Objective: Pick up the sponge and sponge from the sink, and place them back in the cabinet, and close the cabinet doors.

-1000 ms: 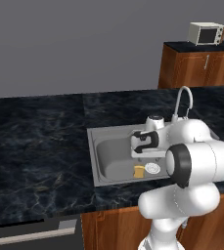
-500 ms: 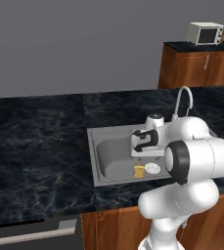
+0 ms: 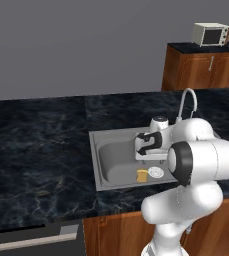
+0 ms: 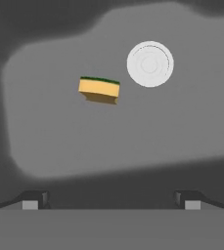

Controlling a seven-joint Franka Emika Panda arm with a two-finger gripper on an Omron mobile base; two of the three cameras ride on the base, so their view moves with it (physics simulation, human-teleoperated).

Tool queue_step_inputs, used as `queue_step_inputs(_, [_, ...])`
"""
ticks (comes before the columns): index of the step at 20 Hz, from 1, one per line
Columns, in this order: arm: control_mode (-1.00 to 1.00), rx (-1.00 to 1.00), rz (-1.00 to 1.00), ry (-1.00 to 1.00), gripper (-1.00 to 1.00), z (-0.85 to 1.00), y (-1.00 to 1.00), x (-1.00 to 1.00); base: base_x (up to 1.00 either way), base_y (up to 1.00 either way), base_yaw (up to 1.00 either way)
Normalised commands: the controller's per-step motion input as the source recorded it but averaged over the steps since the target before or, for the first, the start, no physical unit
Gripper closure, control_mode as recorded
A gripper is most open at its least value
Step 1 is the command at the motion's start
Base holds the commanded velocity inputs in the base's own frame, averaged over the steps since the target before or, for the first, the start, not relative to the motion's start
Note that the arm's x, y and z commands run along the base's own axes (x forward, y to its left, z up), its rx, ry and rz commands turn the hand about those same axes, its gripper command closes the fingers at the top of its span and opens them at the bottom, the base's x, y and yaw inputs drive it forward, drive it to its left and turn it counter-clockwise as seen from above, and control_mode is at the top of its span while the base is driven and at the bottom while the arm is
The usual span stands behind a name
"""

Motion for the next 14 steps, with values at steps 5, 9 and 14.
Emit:
queue_step_inputs(5, [-1.00,0.00,0.00,0.00,-1.00,-0.02,0.00,0.07,0.00,0.00,0.00])
queue_step_inputs(9, [-1.00,0.00,0.00,0.00,-1.00,-0.06,0.00,0.08,0.00,0.00,0.00])
queue_step_inputs(14, [-1.00,0.00,0.00,0.00,-1.00,-0.09,0.00,0.10,0.00,0.00,0.00])
